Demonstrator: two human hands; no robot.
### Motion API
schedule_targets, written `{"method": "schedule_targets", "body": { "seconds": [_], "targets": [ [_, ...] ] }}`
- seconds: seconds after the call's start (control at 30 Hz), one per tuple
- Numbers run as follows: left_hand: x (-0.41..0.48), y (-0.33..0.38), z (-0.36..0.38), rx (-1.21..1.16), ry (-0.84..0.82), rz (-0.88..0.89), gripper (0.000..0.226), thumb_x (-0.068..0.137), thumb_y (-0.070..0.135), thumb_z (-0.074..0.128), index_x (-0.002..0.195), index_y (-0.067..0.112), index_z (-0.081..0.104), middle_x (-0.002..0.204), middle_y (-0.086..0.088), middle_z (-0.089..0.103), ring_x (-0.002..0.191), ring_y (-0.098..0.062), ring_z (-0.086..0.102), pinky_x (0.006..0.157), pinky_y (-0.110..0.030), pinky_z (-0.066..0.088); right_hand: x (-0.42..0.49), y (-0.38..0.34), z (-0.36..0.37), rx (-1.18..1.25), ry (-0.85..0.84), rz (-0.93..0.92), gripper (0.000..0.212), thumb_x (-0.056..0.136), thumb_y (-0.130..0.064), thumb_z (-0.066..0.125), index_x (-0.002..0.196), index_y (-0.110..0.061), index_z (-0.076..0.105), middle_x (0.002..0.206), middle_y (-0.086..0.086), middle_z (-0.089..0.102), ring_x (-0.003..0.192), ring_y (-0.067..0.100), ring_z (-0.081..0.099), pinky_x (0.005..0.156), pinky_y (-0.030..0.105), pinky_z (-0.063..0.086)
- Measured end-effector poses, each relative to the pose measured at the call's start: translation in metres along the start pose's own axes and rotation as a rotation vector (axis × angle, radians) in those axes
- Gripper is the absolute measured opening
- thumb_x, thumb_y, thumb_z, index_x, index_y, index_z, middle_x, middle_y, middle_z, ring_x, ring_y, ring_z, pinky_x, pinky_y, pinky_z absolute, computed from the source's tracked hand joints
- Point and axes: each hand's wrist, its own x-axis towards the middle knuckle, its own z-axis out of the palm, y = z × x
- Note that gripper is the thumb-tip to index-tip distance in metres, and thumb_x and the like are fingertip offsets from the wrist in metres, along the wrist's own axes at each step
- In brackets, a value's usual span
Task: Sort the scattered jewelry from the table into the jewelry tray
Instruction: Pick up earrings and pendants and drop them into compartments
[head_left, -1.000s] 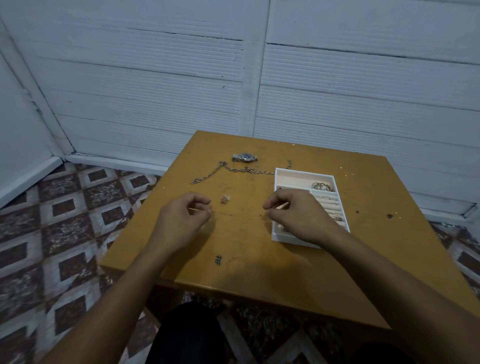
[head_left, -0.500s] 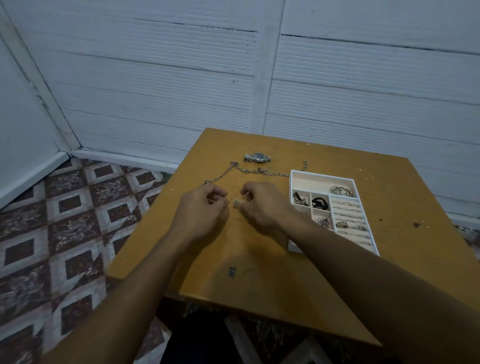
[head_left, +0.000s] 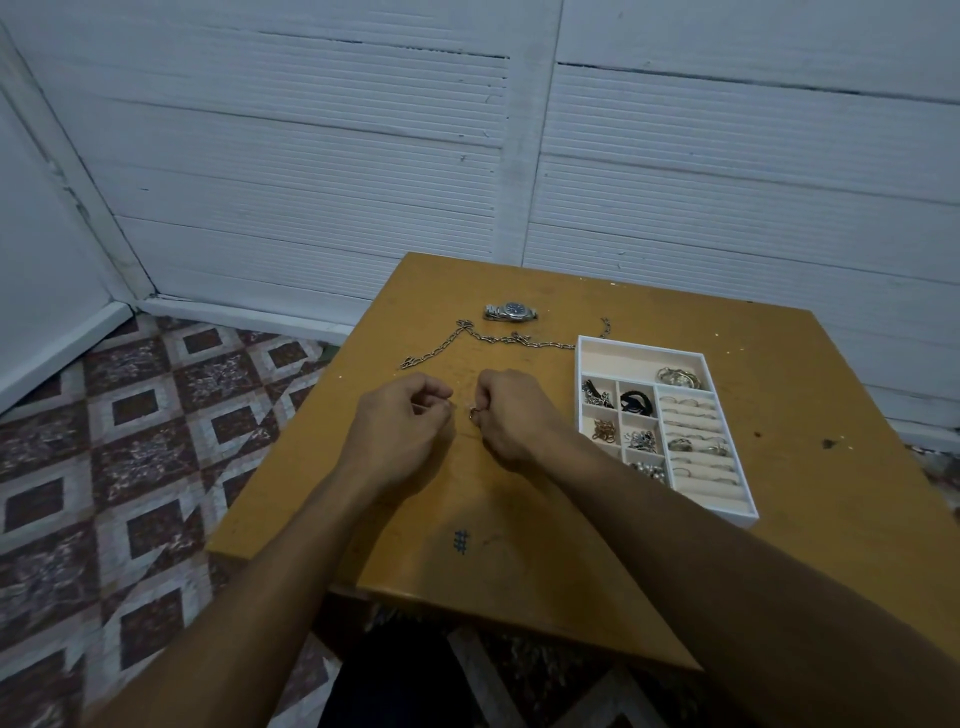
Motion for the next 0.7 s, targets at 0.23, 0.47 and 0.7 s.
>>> {"method": "schedule_targets", "body": {
  "seconds": [0.23,0.47,0.7],
  "targets": [
    [-0.005,0.003,-0.002,-0.041,0.009,-0.033,0.011,0.093,0.02,0.059,0.101,0.024,0.066,0.09,0.009,0.064,0.085,-0.005,0.059,0.067,-0.018,0.043,-0.013,-0.003,-0.008,0.097,0.008,0.029,0.014,0.085,-0.011,0.055,0.075,-0.019,0.049,0.092,0.007,0.06,0.083,0.024,0.055,0.063,0.032,0.042],
    [-0.017,0.007,0.005,-0.149,-0.002,-0.112,0.012,0.092,0.019,0.059,0.101,0.024,0.066,0.089,0.006,0.065,0.083,-0.007,0.059,0.064,-0.02,0.042,-0.029,-0.003,-0.027,0.163,-0.053,0.018,0.016,0.083,-0.011,0.062,0.075,-0.02,0.052,0.091,0.004,0.063,0.086,0.022,0.057,0.066,0.03,0.044],
    [-0.03,0.02,0.013,-0.312,-0.006,-0.198,0.011,0.092,0.018,0.06,0.1,0.02,0.068,0.091,0.0,0.069,0.086,-0.013,0.064,0.064,-0.018,0.045,-0.051,0.007,-0.053,0.227,-0.084,-0.012,0.013,0.088,-0.008,0.062,0.093,-0.014,0.073,0.083,-0.002,0.063,0.081,0.015,0.058,0.075,0.03,0.049]
  ]
}}
